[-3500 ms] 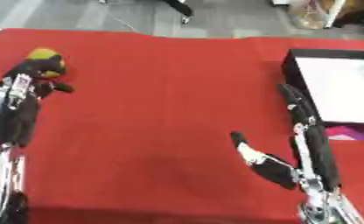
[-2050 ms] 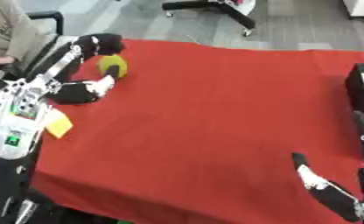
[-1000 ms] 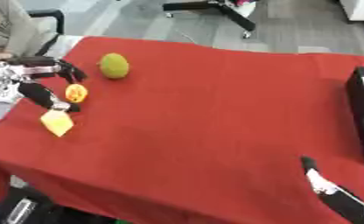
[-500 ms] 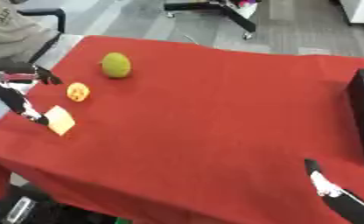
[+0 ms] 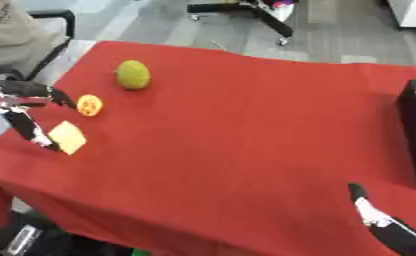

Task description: Pick up the objects with one hand, pass them to the other hand, and then place them into the box on the other side of the table.

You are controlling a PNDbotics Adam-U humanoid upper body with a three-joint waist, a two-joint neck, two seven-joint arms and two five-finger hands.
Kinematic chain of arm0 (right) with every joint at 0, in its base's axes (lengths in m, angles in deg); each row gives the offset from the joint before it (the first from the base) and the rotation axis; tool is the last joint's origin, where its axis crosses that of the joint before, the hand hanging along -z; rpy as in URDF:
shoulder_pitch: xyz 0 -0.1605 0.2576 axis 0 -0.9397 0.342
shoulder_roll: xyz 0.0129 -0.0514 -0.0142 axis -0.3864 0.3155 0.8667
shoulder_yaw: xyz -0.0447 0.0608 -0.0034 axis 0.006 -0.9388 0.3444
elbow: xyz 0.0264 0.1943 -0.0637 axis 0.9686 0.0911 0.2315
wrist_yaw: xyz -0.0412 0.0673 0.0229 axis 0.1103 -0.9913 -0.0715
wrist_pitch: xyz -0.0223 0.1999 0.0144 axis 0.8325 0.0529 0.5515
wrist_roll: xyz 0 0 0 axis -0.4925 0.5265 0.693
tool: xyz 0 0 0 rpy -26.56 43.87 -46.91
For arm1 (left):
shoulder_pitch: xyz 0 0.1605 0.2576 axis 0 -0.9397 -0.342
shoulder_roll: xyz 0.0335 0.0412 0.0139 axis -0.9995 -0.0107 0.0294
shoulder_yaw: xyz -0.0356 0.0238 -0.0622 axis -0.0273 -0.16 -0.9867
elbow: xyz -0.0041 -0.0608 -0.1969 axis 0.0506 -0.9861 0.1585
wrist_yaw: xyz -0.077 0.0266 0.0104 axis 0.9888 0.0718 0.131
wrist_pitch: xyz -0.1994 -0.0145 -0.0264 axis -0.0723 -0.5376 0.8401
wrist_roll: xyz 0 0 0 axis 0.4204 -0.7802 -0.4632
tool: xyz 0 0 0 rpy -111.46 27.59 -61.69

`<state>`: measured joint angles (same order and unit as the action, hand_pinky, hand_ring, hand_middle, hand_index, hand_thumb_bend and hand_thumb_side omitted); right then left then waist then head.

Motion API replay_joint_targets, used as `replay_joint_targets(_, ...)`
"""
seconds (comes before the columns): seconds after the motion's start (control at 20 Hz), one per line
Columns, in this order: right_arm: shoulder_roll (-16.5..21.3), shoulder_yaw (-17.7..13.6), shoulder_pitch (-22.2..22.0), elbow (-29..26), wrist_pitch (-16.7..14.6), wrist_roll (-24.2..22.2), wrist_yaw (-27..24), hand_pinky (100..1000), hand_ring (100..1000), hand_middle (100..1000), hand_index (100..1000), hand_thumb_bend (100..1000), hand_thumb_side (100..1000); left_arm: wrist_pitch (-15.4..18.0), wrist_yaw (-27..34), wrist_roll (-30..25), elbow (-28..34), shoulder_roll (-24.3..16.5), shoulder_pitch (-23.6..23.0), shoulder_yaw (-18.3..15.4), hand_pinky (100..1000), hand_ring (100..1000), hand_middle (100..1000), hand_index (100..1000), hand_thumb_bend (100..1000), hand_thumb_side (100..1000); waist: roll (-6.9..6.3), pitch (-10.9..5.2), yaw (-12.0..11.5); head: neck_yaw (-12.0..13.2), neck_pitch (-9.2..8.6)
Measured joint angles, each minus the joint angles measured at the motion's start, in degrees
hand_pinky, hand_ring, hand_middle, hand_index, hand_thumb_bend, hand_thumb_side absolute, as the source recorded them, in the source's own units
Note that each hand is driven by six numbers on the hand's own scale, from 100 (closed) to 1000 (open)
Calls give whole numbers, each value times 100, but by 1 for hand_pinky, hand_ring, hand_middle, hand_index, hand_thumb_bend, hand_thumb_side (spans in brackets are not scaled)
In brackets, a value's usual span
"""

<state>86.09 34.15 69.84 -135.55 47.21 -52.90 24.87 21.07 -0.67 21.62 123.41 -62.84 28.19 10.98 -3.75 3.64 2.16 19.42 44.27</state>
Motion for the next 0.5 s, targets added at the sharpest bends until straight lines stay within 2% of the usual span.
replay_joint_targets(0.25, -6, 1, 0, 0, -2, -2, 0, 887, 998, 932, 1000, 502, 512, 22, -499, 289, -176, 120, 84, 84, 906, 832, 822, 903, 696, 480, 0, 0, 4, 17, 0)
replay_joint_targets(0.35, -7, 1, 0, 0, -2, -2, 0, 887, 998, 932, 1000, 503, 512, 28, -1184, 553, -246, 211, 121, 26, 903, 820, 809, 890, 681, 467, 2, 0, -2, 17, 0)
replay_joint_targets(0.5, -19, 0, -1, 0, -2, -2, 0, 887, 998, 931, 1000, 503, 513, 77, -2707, 1399, -526, 399, 188, -230, 896, 797, 784, 867, 652, 446, 4, -3, -16, 14, 0)
